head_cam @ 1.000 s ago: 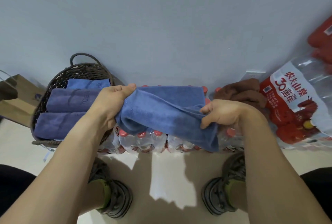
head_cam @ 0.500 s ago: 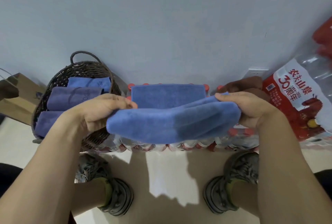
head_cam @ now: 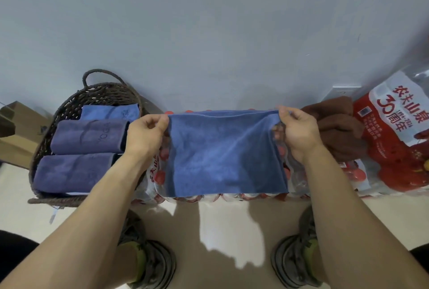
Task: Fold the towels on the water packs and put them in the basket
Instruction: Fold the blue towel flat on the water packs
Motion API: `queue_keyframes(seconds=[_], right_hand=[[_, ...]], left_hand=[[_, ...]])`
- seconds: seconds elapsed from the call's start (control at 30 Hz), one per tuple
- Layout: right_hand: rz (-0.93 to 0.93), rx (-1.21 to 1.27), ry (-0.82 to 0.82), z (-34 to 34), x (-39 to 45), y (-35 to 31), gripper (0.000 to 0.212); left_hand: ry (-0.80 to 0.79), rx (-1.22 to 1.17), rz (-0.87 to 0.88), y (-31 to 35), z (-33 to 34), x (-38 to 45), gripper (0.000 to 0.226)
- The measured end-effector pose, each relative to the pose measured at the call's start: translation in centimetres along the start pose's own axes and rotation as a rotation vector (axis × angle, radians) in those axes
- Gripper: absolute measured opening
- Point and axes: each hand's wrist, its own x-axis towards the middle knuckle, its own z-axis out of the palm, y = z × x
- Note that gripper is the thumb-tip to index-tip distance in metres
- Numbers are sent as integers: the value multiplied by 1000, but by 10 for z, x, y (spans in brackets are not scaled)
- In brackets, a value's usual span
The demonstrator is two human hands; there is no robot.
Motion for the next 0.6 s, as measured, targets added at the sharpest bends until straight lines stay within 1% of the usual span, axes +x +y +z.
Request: queue_keyframes(seconds=[0.03,0.07,0.1,0.13,0.17,0.2,0.23,0.27,0.3,0.37,0.4,0.47,0.53,0.6], right_hand=[[4,55,-6,3,2,5,22],[2,88,-3,7,4,10,35],[-2,68,22,10,4,15,49],[-5,-9,57,13,4,19,62],[-1,-119,87,14,3,22,71],[8,-237,105,16,0,26,77],[24,-345,115,16,-4,29,77],[39,-425,127,16,-9,32,72],[46,-492,141,14,-14,34,60],[50,-656,124,8,-21,34,28],[77,-730,92,5,-23,33,20],[142,-816,30,-2,-28,32,22],[106,-829,7,-4,-32,31,22],[47,-816,27,-2,-35,32,30]], left_hand=[[-18,-44,2,-3,3,0,28],[-41,-1,25,-5,5,-1,37],[-65,128,61,-10,8,-3,47],[-76,283,95,-16,10,-8,53],[-76,417,113,-23,12,-13,55],[-71,518,109,-31,14,-19,54],[-69,595,92,-39,15,-25,54],[-75,663,70,-46,17,-30,55],[-91,724,45,-52,18,-35,57],[-120,790,-26,-59,19,-41,59],[-125,803,-64,-59,17,-43,54],[-116,793,-86,-57,12,-43,38],[-76,714,-72,-55,6,-38,30],[-34,580,-62,-50,4,-33,26]])
